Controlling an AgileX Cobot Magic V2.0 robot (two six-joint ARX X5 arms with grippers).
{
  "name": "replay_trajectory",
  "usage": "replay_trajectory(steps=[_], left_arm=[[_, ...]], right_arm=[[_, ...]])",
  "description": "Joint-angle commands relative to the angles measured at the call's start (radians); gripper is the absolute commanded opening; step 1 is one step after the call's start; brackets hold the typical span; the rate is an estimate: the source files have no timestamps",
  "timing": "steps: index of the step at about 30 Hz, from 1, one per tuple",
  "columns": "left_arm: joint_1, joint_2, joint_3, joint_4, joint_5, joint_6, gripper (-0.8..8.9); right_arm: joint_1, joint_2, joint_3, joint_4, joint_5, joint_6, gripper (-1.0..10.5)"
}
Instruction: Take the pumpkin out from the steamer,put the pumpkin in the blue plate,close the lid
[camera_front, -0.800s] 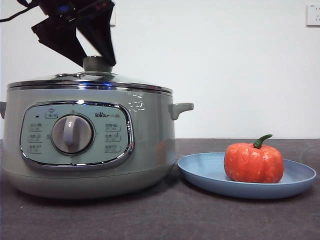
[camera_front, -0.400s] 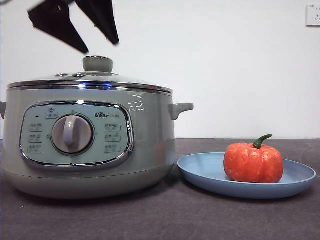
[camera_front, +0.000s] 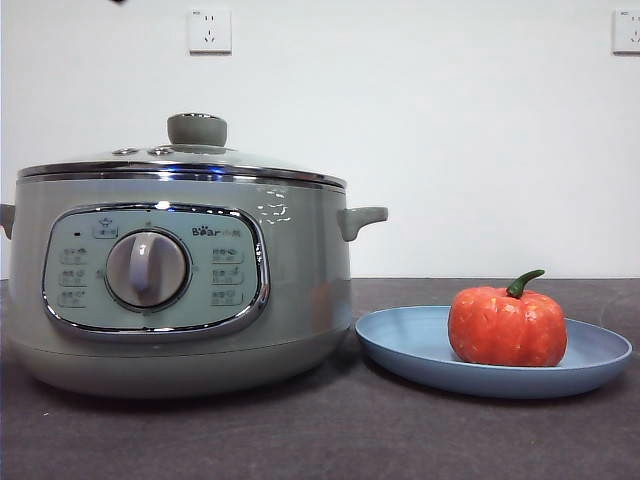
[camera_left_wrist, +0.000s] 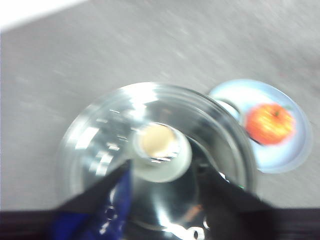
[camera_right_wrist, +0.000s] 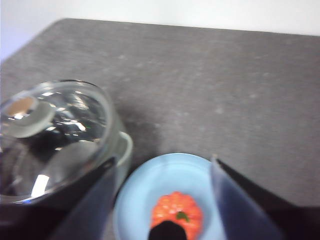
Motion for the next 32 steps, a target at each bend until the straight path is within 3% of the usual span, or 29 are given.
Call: replay_trajectory(steps=[1, 8, 14, 19, 23, 32], left_arm=[[-0.004, -0.054, -0.032, 0.016, -0.058, 0.018, -0.08], [-0.004, -0.311, -0.335, 0.195, -0.129, 0.014, -0.08], [-0.004, -0.508, -0.558, 0.304, -0.148, -0.016, -0.08], [-0.004, -0.535, -0.579, 0.276, -0.160, -0.016, -0.03], [-0.004, -0.534, -0.579, 0.264, -0.160, -0.016, -0.03], [-0.004, -0.533, -0.579, 0.263, -0.159, -0.016, -0.03]], right_arm=[[0.001, -0.023, -0.013, 0.009, 0.016, -0.043, -0.1], [0.003, -0.177, -0.200, 0.170, 0.079, -0.038, -0.1], [0.003, -0.335, -0.391, 0.218, 0.091, 0.011, -0.1], [0.003, -0.351, -0.429, 0.207, 0.092, 0.051, -0.1], [0.003, -0.351, -0.429, 0.208, 0.086, 0.126, -0.1], [0.003, -0.352, -0.428, 0.184, 0.087, 0.123, -0.1]])
